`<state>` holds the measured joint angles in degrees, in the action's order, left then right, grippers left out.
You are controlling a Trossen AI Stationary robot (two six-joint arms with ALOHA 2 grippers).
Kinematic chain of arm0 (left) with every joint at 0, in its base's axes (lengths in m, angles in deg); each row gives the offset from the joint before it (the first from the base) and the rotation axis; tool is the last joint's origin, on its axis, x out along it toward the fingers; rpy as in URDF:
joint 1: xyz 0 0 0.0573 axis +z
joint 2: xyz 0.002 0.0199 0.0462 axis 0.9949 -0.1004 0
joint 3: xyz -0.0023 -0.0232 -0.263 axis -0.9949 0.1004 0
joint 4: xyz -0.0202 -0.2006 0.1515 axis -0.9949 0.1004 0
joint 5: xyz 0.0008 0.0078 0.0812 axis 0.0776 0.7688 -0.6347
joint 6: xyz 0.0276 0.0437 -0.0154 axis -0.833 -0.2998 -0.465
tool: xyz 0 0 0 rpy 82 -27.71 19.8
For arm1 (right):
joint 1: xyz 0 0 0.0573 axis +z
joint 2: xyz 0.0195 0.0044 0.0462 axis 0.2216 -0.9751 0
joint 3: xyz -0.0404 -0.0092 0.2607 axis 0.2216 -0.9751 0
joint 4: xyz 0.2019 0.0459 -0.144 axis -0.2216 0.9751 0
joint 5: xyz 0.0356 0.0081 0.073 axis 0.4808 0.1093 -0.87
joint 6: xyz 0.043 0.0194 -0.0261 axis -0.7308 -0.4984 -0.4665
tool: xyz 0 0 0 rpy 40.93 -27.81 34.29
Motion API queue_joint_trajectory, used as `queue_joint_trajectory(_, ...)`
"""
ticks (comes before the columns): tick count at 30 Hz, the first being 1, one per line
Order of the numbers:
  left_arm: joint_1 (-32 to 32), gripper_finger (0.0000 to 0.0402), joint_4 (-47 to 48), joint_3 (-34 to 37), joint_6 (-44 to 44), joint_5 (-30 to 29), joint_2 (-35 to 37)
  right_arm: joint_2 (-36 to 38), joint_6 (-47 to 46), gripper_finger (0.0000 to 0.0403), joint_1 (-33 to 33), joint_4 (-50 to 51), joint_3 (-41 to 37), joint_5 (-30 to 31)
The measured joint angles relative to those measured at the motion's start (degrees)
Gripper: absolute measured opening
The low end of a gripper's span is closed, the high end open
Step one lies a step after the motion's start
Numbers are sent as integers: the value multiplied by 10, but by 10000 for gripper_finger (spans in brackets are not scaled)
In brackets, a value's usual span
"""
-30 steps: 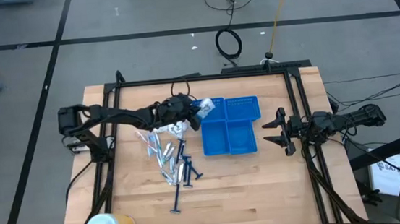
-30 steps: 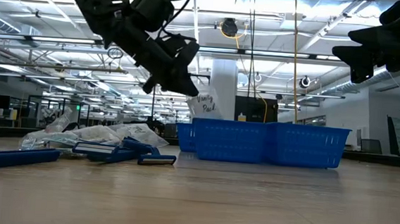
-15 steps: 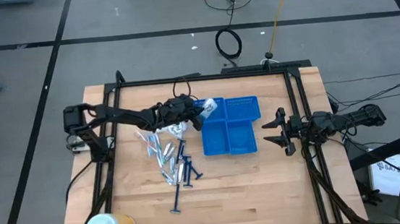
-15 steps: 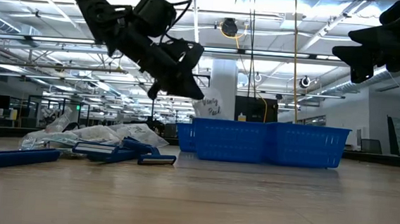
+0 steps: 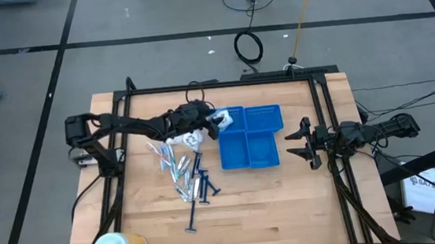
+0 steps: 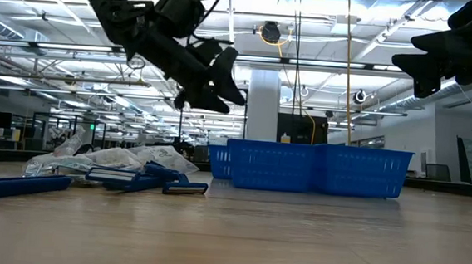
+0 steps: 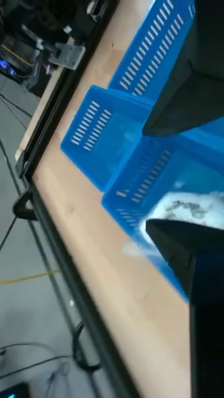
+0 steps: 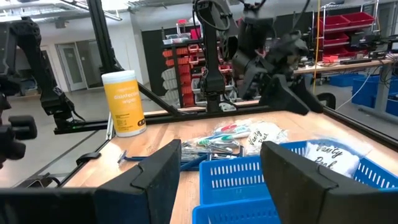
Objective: Pick & Place Travel size toiletries
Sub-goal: Put the transparent cotton pack into the top left blue basket
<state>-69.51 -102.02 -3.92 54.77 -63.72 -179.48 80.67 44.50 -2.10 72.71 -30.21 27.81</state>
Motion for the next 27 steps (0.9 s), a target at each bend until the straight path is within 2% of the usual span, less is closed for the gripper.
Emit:
queue_joint_trajectory(5,0,264,47,0,-25,-40,43,0,0,208,0,0,0,0)
queue_joint_trajectory(10,0,264,181,0,-23,-48,95,0,0,208,0,0,0,0)
queue_joint_trajectory(17,-3,240,445,0,137,-47,180,0,0,208,0,0,0,0)
queue_joint_trajectory(22,-10,221,545,0,205,-42,171,0,0,208,0,0,0,0)
queue_joint_trajectory(27,-21,207,518,1,206,-34,116,0,0,208,0,0,0,0)
